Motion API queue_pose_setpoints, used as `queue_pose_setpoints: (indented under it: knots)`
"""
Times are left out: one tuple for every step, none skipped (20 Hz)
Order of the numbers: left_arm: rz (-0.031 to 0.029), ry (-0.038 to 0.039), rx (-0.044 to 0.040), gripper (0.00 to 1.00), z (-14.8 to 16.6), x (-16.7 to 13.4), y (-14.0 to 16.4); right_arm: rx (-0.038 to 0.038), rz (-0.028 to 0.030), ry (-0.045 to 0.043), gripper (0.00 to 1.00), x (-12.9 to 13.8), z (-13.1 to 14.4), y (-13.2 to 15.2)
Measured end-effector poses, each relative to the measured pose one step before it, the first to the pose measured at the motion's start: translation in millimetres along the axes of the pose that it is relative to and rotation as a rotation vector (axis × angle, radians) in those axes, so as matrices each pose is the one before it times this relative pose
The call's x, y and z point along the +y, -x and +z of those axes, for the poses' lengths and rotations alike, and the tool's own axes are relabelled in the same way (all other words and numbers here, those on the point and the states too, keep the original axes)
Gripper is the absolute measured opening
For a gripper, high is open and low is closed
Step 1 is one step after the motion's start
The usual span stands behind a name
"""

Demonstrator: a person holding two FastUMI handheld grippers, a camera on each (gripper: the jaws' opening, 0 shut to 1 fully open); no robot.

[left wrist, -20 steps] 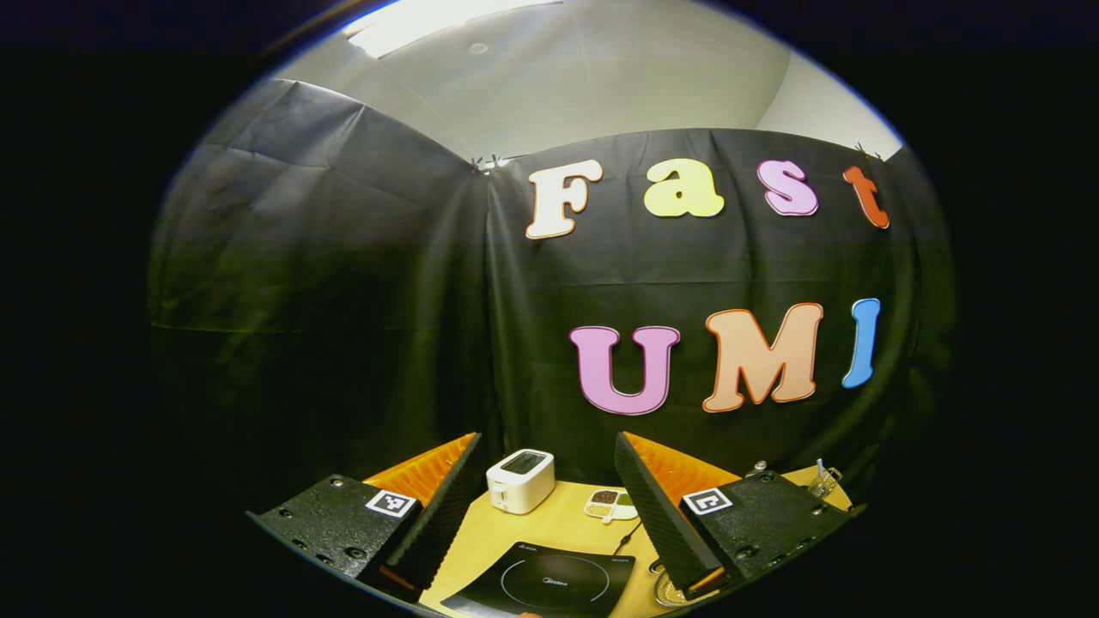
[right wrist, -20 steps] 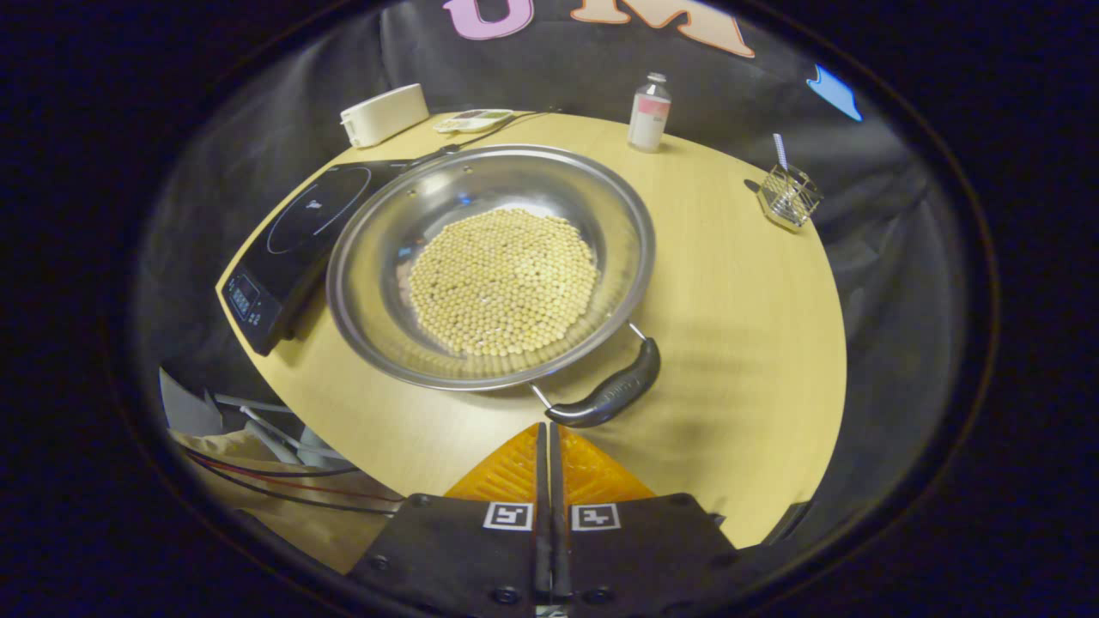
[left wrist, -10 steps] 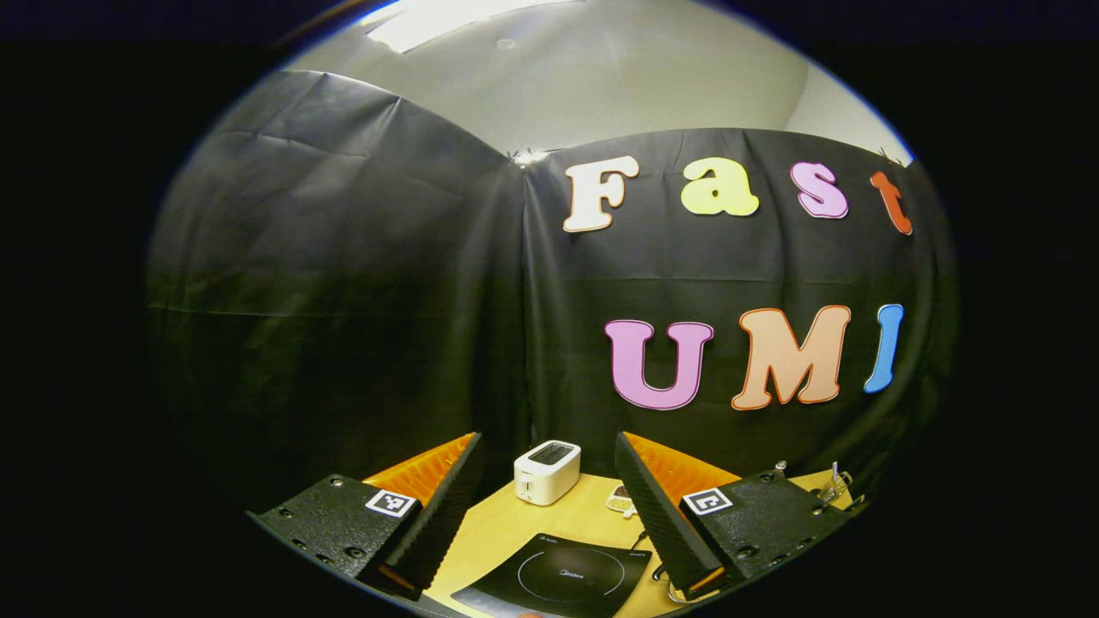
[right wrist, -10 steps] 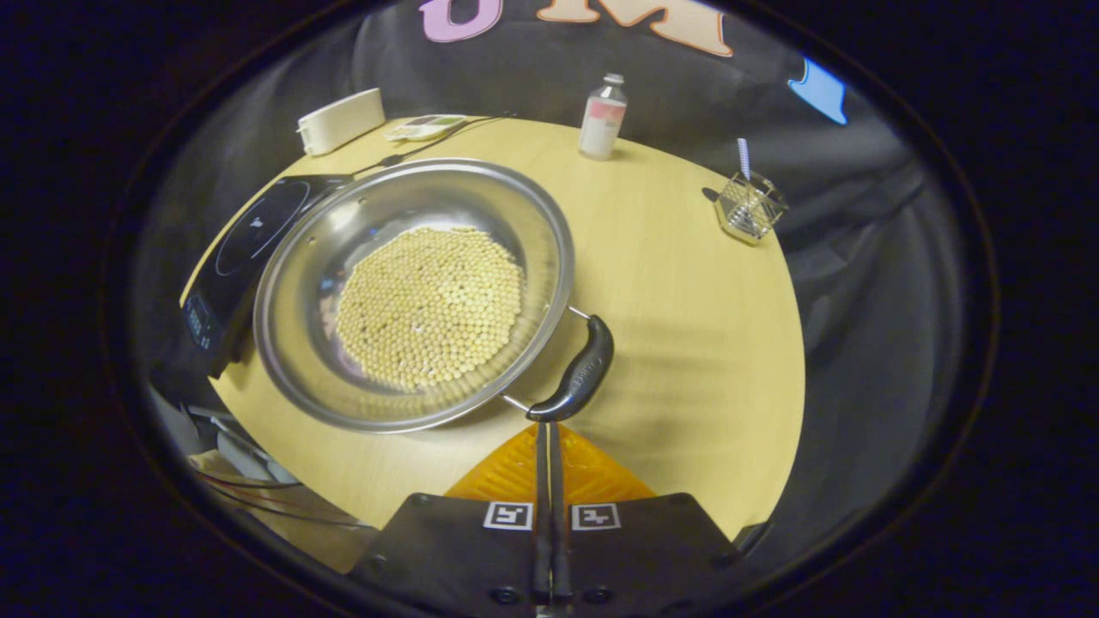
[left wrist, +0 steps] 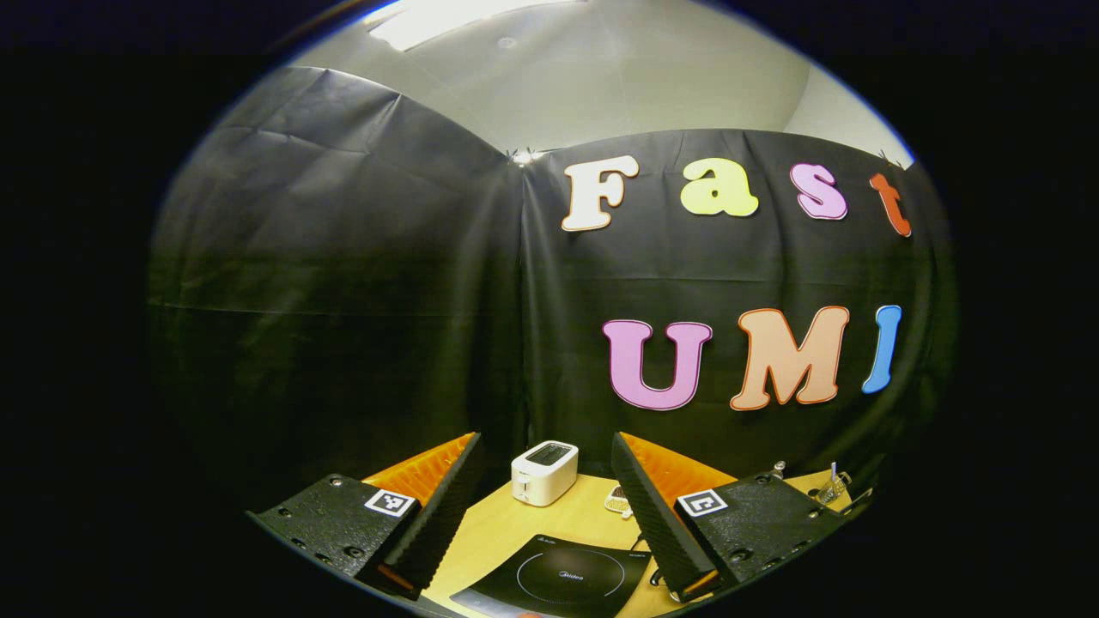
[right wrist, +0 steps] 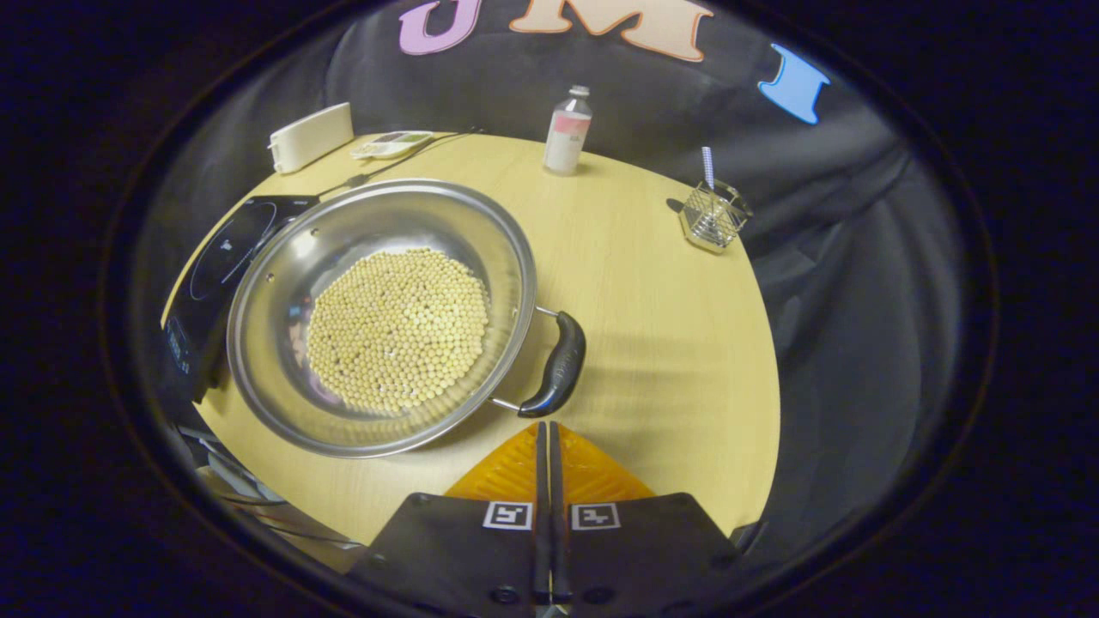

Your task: First push the handle of the pot to place it horizontally, then grasp the pot with both hands and set it on the induction cooktop.

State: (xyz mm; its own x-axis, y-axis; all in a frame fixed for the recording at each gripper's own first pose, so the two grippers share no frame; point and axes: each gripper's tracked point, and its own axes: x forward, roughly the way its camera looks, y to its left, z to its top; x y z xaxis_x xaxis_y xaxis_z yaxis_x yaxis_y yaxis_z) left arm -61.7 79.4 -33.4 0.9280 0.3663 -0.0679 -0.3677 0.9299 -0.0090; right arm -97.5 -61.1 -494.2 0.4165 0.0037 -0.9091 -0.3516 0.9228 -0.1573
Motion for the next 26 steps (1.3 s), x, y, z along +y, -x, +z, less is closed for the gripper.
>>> queue_pose_setpoints:
  knots:
    - [-0.00814,0.00531,0.00376,0.92,-1.89,-1.82,-0.76,-0.00942,-0.00521,-0.01783,0.02,-2.23,-0.34,3.39]
    - [-0.01066,0.00646,0.00405,0.92,-1.67,-1.93,-2.67,-0.01305,-0.00785,-0.01879,0.02,-2.64,2.11,3.92]
    - [-0.01190,0.00334,0.00502,0.92,-1.29,-2.63,-3.07,-0.01569,-0.00486,-0.01703,0.05,-1.75,2.64,4.22]
    - [-0.00937,-0.00036,0.00056,0.95,-1.07,-1.80,-2.02,-0.01688,-0.00016,-0.01557,0.02,-0.68,3.73,3.03]
    - [-0.00855,-0.00321,-0.00208,0.92,0.68,-1.61,-2.23,-0.01179,-0.00293,-0.01154,0.02,-1.41,2.18,3.56]
    - [-0.01114,-0.00668,-0.00312,0.92,0.24,-1.69,-1.70,-0.00834,-0.00670,-0.01018,0.02,-1.88,2.50,3.60]
    - [-0.01216,-0.00729,-0.00673,0.92,1.78,-3.00,-2.18,-0.01101,-0.00411,-0.01260,0.00,-1.21,3.33,2.65]
    - [-0.01215,-0.00687,-0.00243,0.92,0.66,-3.05,-2.31,-0.01065,-0.00373,-0.01629,0.03,-0.53,4.23,3.42]
    - [-0.01285,-0.00456,0.00062,0.92,-0.31,-2.87,-2.56,-0.01378,-0.00188,-0.01576,0.03,0.38,4.42,2.55]
    - [-0.01321,-0.00156,0.00301,0.92,-2.30,-3.89,-1.75,-0.01387,-0.00500,-0.01437,0.03,-0.49,4.58,2.59]
    - [-0.01304,0.00271,0.00295,0.92,-1.12,-4.35,-2.87,-0.01117,-0.00325,-0.01503,0.03,-0.80,3.03,2.12]
    - [-0.01384,0.00472,0.00525,0.95,-2.31,-4.89,-2.66,-0.01159,0.00300,-0.01774,0.03,1.31,3.52,2.72]
    - [-0.01626,0.00426,0.00545,0.95,-2.66,-5.00,-2.41,-0.00730,0.00918,-0.01607,0.05,2.82,2.34,1.32]
    - [-0.01607,0.00157,0.00591,0.92,-2.79,-5.13,-3.32,-0.00720,0.00121,-0.01079,0.03,0.78,1.96,0.32]
    - [-0.01325,-0.00170,0.00458,0.92,-1.68,-3.40,-2.68,-0.00543,-0.00482,-0.00819,0.04,-2.15,1.26,0.02]
    - [-0.01296,-0.00441,0.00425,0.92,-2.67,-4.24,-2.98,-0.00496,0.00609,-0.01156,0.05,1.58,1.36,-1.29]
    - [-0.01275,-0.00639,0.00750,0.92,-2.77,-4.45,-3.32,-0.00319,-0.00357,-0.01226,0.07,0.68,1.42,3.05]
    - [-0.01318,-0.00681,0.00887,0.92,-4.37,-3.70,-2.16,-0.00129,0.00643,-0.01887,0.10,1.21,0.07,-3.15]
    - [-0.01308,-0.00381,0.01020,0.92,-3.48,-4.41,-3.13,-0.00246,-0.00051,-0.01559,0.18,-0.80,0.66,-0.55]
    - [-0.01614,0.00111,0.01193,0.93,-5.19,-6.10,-4.50,0.00116,-0.00047,-0.01259,0.25,-0.57,1.12,-1.20]
    - [-0.01415,0.00540,0.01365,0.93,-4.94,-5.24,-3.90,-0.00034,0.00490,-0.01079,0.33,2.22,1.09,2.52]
    - [-0.01599,0.00738,0.01695,0.96,-6.66,-5.40,-4.12,0.00331,0.00770,-0.00475,0.35,0.76,-0.37,-7.97]
    - [-0.01197,0.00889,0.01422,0.96,-6.55,-4.86,-3.94,0.00440,0.01082,-0.00324,0.53,2.98,1.22,2.33]
    - [-0.01170,0.01066,0.01770,0.96,-6.77,-2.82,-3.69,0.00442,0.00638,-0.00254,0.62,1.51,0.94,-3.21]
    - [-0.01693,0.01040,0.01737,0.95,-6.76,-4.73,-4.45,0.00448,0.00592,-0.00289,0.72,1.46,-0.32,-3.59]
    - [-0.01722,0.01211,0.01280,0.96,-6.76,-6.24,-4.78,0.00715,0.00356,-0.00326,0.82,0.36,0.83,-2.31]
